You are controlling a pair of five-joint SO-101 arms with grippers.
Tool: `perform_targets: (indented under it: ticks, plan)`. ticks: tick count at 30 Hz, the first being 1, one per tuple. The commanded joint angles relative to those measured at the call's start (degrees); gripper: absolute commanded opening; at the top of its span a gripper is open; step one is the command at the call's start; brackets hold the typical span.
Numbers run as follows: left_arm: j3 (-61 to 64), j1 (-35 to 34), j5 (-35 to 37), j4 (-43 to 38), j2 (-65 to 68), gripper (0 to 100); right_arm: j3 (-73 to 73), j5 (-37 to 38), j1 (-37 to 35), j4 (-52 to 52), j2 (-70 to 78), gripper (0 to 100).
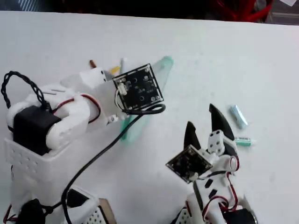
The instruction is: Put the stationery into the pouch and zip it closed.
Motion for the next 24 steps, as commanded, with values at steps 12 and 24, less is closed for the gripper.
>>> perform_targets:
  ticks: [12, 24]
  plan:
    - [-23.0, 7.4, 11.0, 0.0, 16.8, 2, -1.6, -8.1, -9.6, 5.2, -2.3, 22.6]
    - [-23.1, 6.8, 16.5, -6.3, 21.8, 2, -6.5, -18.2, -2.7, 1.9, -2.2, 26.4]
